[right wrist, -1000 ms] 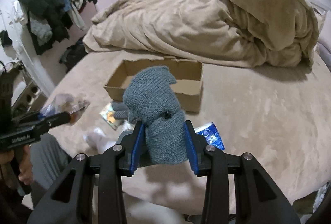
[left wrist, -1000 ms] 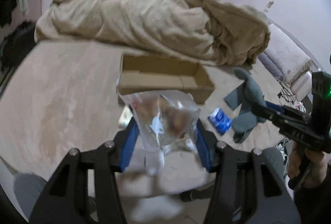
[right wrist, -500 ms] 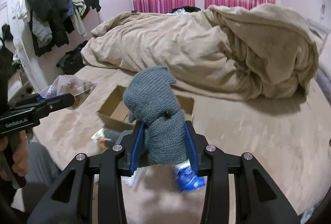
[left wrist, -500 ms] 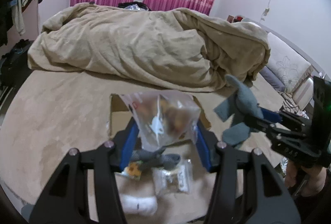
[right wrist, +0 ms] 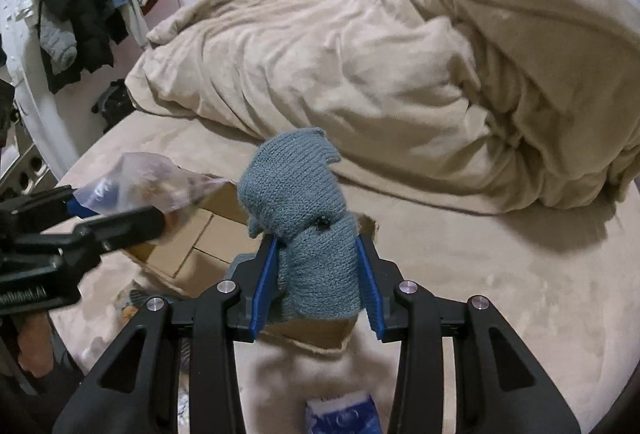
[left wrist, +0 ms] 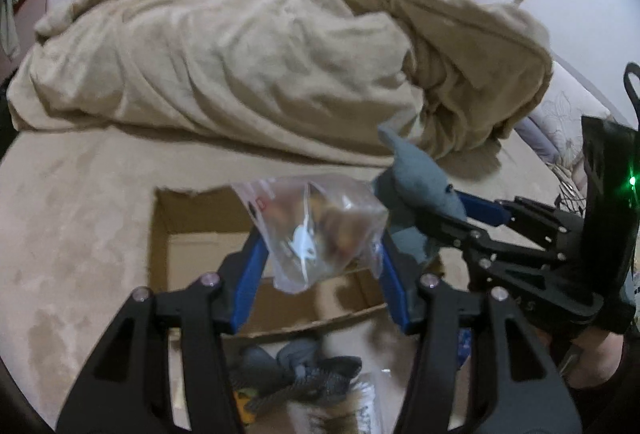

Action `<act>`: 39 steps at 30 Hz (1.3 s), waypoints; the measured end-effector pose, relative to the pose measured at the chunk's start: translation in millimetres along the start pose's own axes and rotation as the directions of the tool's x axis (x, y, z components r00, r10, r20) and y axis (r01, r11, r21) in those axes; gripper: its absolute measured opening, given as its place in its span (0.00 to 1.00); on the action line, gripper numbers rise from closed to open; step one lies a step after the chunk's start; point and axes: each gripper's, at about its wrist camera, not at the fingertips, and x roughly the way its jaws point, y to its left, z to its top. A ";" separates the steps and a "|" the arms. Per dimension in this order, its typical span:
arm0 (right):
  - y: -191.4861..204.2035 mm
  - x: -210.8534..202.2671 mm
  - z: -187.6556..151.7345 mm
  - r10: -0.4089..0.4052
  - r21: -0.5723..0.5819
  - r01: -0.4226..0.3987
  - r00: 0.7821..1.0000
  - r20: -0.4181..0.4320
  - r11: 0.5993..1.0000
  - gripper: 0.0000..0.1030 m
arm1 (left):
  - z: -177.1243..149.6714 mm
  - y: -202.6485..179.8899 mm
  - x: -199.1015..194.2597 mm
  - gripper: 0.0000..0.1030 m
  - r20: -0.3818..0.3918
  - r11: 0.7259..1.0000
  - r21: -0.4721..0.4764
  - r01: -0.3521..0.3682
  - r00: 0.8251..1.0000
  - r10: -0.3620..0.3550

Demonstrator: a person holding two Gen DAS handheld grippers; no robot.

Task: Organize objects
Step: 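Carry the snack bag with the left tool while the right tool carries the glove, both into the box, then move the left tool to the white socks while the right tool moves to the blue tissue pack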

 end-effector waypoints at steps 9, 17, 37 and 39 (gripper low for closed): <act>-10.8 35.6 -12.4 0.055 0.074 -0.050 0.996 -0.063 0.996 0.41 | -23.1 3.8 45.6 0.53 -0.102 0.999 -0.042 0.005 0.995 -0.009; -13.8 27.4 -27.4 0.046 0.077 -0.040 0.996 -0.078 0.996 0.40 | -33.8 -9.0 60.2 0.61 -0.147 0.999 -0.031 -0.032 0.989 0.027; 2.6 -92.2 -40.8 -0.033 0.102 0.034 0.999 -0.012 0.994 0.41 | -40.4 -16.1 -62.8 0.91 -0.055 0.998 -0.057 -0.023 0.998 0.020; 5.2 -103.1 -43.6 -0.018 0.115 0.019 1.000 -0.011 0.993 0.47 | -50.7 -16.4 -82.8 0.91 -0.044 0.998 -0.065 -0.025 0.999 0.022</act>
